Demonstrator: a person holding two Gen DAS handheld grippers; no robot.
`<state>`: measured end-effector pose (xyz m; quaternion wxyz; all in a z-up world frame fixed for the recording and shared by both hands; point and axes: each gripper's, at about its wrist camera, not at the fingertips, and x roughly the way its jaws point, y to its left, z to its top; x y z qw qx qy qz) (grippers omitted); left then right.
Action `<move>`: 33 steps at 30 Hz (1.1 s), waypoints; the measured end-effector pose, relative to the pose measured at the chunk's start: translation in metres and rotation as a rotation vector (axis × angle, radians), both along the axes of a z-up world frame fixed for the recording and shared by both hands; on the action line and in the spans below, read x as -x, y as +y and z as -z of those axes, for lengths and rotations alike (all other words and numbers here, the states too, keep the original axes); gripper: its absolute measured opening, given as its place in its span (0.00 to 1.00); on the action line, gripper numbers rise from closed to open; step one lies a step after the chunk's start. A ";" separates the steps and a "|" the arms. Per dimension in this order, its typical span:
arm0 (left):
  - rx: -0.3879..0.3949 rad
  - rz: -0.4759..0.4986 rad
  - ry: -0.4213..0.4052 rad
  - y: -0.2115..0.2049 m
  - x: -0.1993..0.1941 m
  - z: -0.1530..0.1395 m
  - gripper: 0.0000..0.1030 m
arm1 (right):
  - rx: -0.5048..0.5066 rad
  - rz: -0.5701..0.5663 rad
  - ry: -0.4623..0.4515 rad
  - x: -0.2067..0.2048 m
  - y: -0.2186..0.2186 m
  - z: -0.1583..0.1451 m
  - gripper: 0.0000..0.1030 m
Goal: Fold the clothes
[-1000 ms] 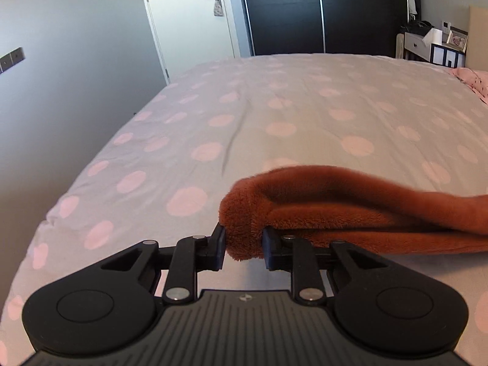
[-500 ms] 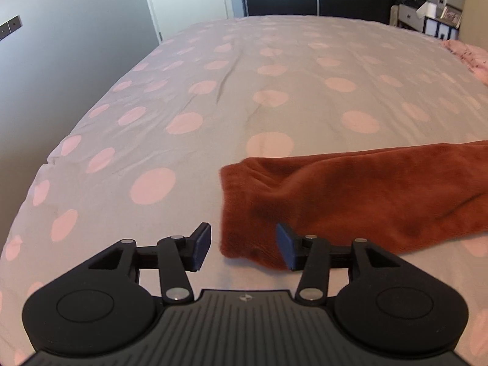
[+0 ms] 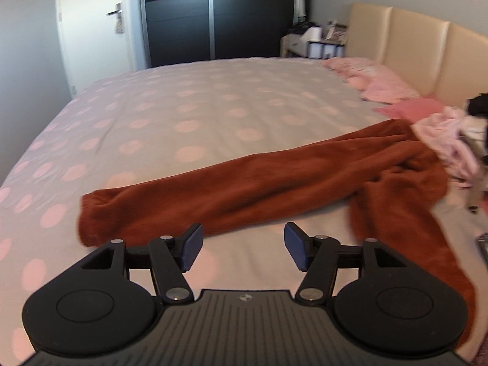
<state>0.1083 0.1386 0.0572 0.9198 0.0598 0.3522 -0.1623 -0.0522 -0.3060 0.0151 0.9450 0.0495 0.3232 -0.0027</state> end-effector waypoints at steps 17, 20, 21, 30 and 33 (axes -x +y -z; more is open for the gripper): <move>0.038 0.294 0.078 -0.170 0.167 0.069 0.69 | -0.017 -0.048 -0.015 0.126 0.077 0.043 0.70; -0.015 0.328 0.083 -0.195 0.184 0.088 0.71 | -0.020 -0.054 0.006 0.138 0.089 0.055 0.70; -0.029 0.331 0.088 -0.201 0.188 0.094 0.71 | -0.027 -0.056 0.018 0.141 0.092 0.060 0.70; -0.092 0.298 0.116 -0.214 0.178 0.123 0.22 | 0.065 -0.202 0.101 0.155 0.138 0.097 0.70; -0.038 0.258 0.136 -0.199 0.171 0.116 0.13 | 0.115 -0.255 0.125 0.156 0.151 0.105 0.70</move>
